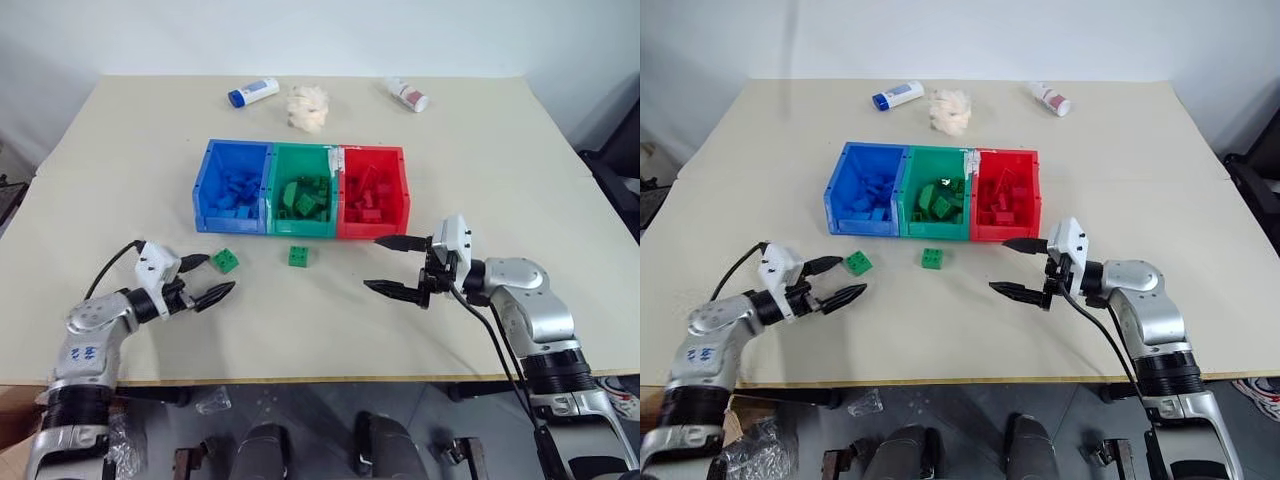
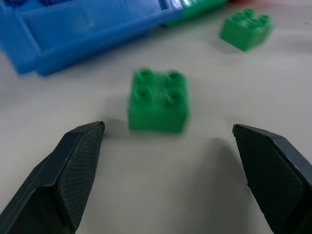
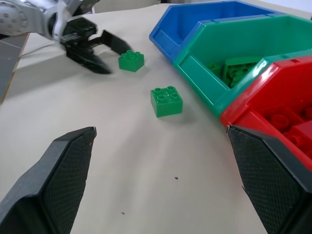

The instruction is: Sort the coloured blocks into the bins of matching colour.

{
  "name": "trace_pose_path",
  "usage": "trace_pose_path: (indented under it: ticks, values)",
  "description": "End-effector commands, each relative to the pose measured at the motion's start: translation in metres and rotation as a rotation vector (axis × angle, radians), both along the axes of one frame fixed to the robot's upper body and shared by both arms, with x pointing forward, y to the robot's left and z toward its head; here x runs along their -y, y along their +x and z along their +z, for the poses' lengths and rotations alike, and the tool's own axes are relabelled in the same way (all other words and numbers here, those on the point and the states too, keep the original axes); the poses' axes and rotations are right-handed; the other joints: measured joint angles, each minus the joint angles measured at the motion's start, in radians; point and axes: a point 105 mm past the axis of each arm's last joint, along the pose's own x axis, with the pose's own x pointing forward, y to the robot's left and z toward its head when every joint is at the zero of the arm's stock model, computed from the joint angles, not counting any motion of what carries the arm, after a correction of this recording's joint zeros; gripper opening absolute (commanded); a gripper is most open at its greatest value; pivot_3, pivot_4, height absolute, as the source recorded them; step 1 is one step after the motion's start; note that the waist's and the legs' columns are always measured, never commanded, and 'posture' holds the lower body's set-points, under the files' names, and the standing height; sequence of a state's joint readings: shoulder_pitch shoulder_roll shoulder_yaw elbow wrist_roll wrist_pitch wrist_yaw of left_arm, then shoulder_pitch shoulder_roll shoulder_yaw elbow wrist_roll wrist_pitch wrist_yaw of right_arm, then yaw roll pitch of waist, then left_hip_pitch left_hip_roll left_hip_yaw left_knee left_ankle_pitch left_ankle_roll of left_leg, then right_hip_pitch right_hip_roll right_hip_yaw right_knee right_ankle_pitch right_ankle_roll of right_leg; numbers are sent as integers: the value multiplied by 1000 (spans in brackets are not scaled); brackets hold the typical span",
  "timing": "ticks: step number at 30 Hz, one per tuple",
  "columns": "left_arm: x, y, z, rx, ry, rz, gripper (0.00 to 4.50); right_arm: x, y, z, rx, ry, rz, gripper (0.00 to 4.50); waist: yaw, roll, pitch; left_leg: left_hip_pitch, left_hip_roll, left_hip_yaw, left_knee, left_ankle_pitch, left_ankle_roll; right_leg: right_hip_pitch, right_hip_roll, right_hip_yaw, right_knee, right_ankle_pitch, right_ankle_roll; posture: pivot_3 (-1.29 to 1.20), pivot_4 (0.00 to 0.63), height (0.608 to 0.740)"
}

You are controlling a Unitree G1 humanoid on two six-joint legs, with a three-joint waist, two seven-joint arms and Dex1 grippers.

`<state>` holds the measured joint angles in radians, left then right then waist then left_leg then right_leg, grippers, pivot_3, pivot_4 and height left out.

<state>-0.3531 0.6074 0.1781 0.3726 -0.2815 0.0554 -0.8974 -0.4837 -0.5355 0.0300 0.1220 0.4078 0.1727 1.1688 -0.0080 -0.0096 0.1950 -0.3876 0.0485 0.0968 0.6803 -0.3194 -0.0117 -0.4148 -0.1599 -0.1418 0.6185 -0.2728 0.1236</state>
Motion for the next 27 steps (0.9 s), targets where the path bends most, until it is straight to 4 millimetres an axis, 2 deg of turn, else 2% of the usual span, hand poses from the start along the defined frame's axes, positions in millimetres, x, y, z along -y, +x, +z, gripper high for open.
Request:
trace_pose_path:
  ticks: [1, 3, 8, 12, 13, 20, 23, 27]
  values:
    - [5, 9, -3, 5, 10, -10, 4476, 4, -4, 12, 58, 19, -16, 4500, 3, 0, 0, 0, 0, 0, 0, 0, 0, 0, 0, 0, 0, 0, 0, 0, 150, 740]
    - [10, 11, -4, 17, 6, -43, 4476, 5, -5, 11, 61, 21, -29, 4500, 4, 0, 0, 0, 0, 0, 1, 0, 0, 0, 0, 0, 0, 0, 0, 0, 150, 740]
    - [10, 14, -6, -5, 10, -49, 2960, 8, -7, 10, 62, 26, -52, 4500, 6, 0, 0, 0, 0, 0, 1, 0, 0, 0, 0, 0, 0, 0, 0, 0, 150, 740]
    - [15, 11, -1, 18, 18, -87, 1631, 10, -7, 10, 65, 31, -70, 4500, 7, 0, 0, 1, 0, 0, 1, 0, 0, 1, 0, 1, 0, 0, 0, 0, 150, 740]
    - [18, 10, 1, 25, 22, -100, 1465, 11, -7, 10, 66, 32, -73, 4500, 7, 0, 0, 1, 0, 0, 1, 0, 0, 1, 0, 1, 0, 0, 0, 0, 150, 740]
    - [64, 0, 33, 79, -3, -261, 1473, 13, -8, 11, 74, 48, -99, 4500, 7, 0, 0, 0, 0, 0, 1, 0, 0, 1, 0, 1, 0, 0, 0, 0, 150, 740]
    - [86, 8, 60, 156, -48, -283, 1473, 16, -9, 13, 79, 64, -123, 4500, 9, 0, 0, 0, 0, 0, 1, 0, 0, 1, 0, 1, 0, 0, 0, 0, 150, 740]
    - [108, 42, 94, 265, -80, -214, 1473, 19, -10, 13, 92, 77, -157, 4500, 14, 0, 0, 0, 0, 0, 2, 0, 0, 1, 0, 1, 0, 0, 1, 0, 150, 740]
